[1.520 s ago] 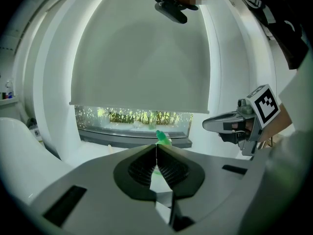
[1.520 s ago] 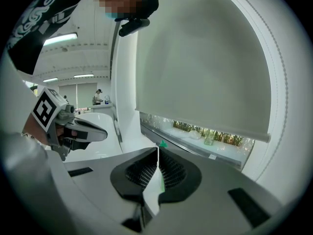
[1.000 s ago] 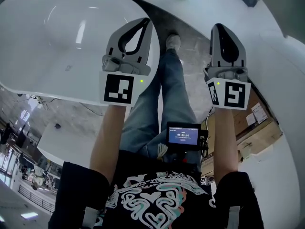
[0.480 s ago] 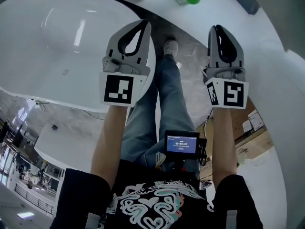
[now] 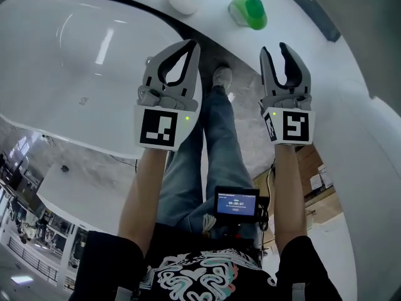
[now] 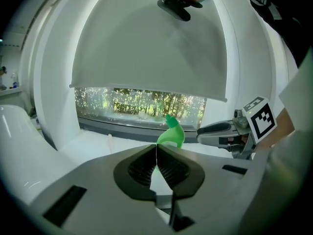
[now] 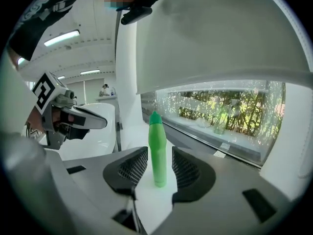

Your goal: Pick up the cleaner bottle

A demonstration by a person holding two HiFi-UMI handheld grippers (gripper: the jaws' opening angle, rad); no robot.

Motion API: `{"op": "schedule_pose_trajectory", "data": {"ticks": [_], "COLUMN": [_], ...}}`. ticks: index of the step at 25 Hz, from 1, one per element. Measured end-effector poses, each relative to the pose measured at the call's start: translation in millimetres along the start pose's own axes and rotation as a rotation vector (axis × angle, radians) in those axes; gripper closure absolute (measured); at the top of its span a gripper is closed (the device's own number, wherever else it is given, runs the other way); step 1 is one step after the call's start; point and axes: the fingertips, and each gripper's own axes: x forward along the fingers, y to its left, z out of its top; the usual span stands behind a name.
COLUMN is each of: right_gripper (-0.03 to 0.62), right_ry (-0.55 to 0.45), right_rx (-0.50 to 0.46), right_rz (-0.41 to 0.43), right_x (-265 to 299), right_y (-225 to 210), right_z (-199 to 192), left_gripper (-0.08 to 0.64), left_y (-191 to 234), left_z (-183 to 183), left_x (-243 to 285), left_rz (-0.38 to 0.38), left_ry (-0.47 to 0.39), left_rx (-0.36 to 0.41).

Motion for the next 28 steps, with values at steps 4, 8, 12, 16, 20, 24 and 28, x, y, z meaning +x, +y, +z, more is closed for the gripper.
{"op": "schedule_pose_trajectory", "data": {"ticks": [4,8,12,16,20,24,28], "right_gripper": [0.417,0.410,0.405,0.396,0.390,0.388,0.388], "right_ry": [0.033,0.044,0.052,0.072,0.069,0.066,0.059], "right_rx": [0.017,0.021,0.018,0.003,0.000,-0.005,-0.019], "right_rz": [0.018,0.031,0.045,0.065,0.077,0.082,0.087], "right_x": [21,38,51,64,79,91,105], "right_y": [-1,-3,-2,1,1,0,-2], "right_z": [-14,-17,-23,-28,-38,-36,-32], "left_gripper": [0.545,0.545,0.545,0.545,0.545,0.545,0.545], "left_y": [0,1,5,10,7,6,6], "left_z": [-8,-9,-12,-12,-19,-22,-26], "left_x": [10,20,26,31,38,42,49], "left_rz": [0.001,0.001,0.003,0.010,-0.011,-0.021,-0.037], "left_ry": [0.016,0.018,0.019,0.022,0.024,0.025,0.042], "left_rx": [-0.002,-0.010,-0.011,-0.025,0.002,-0.028,-0.018]}}
